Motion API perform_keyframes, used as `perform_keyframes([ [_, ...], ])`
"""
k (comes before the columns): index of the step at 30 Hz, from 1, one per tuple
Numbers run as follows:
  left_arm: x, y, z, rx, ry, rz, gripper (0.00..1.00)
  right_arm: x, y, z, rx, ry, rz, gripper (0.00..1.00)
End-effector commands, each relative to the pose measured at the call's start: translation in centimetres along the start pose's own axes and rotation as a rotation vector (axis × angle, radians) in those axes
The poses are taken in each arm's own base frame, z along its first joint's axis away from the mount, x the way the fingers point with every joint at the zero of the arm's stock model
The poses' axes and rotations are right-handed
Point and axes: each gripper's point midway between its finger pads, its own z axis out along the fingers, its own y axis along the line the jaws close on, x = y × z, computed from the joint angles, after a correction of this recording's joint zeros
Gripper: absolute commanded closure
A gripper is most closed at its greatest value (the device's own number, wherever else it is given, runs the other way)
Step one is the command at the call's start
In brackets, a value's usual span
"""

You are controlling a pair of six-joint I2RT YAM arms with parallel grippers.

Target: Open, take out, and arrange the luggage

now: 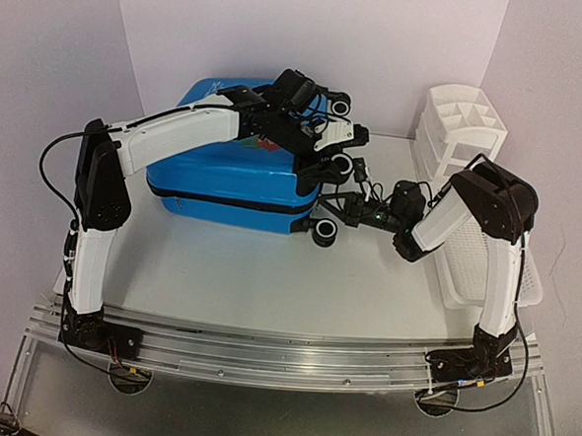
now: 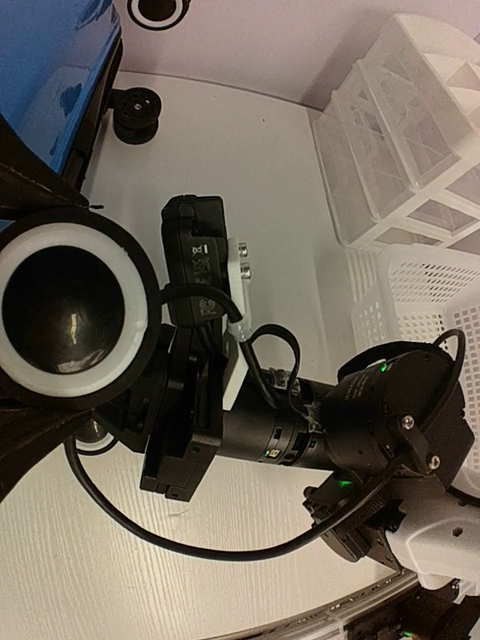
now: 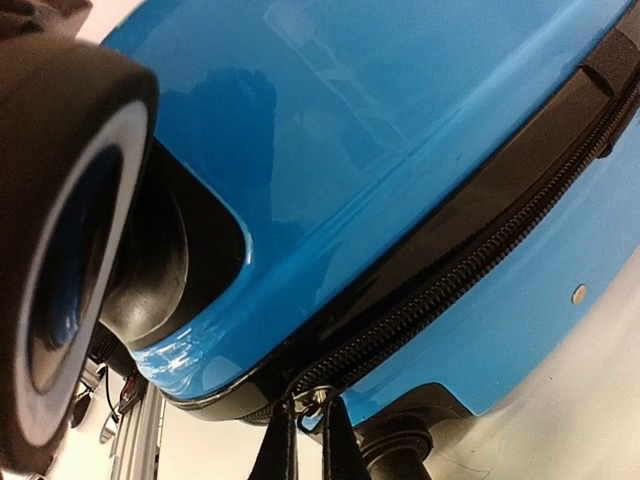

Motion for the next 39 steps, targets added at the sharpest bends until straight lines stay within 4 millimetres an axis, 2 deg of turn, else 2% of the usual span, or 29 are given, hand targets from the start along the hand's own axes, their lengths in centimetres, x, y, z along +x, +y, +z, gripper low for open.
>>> perform_keyframes([
  [1,-2.7,3.2,-3.0,-0.117,-0.065,0.045,1.0,0.9,-0.3,0.1,0.067,-0.044,-0.029,0.92],
  [4,-2.7,3.1,-2.9,-0.113,-0.065,0.043,1.0,0.8,0.1,0.4,0.059,-0.043,-0.043,0.86],
  [10,-2.9,3.1,-3.0,-0.114,-0.071,0.043,1.0,0.6,0.2,1.1,0.048,-0.048,-0.062,0.85],
  [14,-2.7,3.1,-3.0,-0.112,-0.067,0.046,1.0,-0.1,1.0,1.5,0.021,-0.055,-0.095,0.85],
  [16,-2.8,3.1,-3.0,-0.114,-0.069,0.045,1.0,-0.3,1.3,1.8,0.003,-0.053,-0.102,0.88],
  [18,-2.9,3.2,-3.0,-0.118,-0.072,0.047,1.0,-0.4,1.4,1.9,-0.002,-0.054,-0.102,0.98],
  [19,-2.9,3.3,-3.1,-0.122,-0.073,0.047,1.0,-0.4,1.3,1.9,0.002,-0.054,-0.1,1.0],
  [25,-3.2,3.8,-3.5,-0.148,-0.085,0.053,1.0,0.2,1.4,1.1,0.052,-0.064,-0.129,1.0],
  [30,-3.5,5.3,-4.2,-0.199,-0.093,0.058,1.0,2.0,4.8,0.5,0.05,-0.045,-0.217,1.0],
  [34,-3.3,5.8,-4.3,-0.206,-0.094,0.056,1.0,3.3,8.1,1.6,0.011,-0.036,-0.266,1.0],
  [37,-3.2,5.6,-4.2,-0.198,-0.093,0.056,1.0,3.8,8.4,2.2,0.042,-0.043,-0.275,1.0],
  [39,-3.2,5.5,-4.2,-0.195,-0.093,0.055,1.0,3.8,7.4,2.1,0.093,-0.056,-0.27,1.0],
])
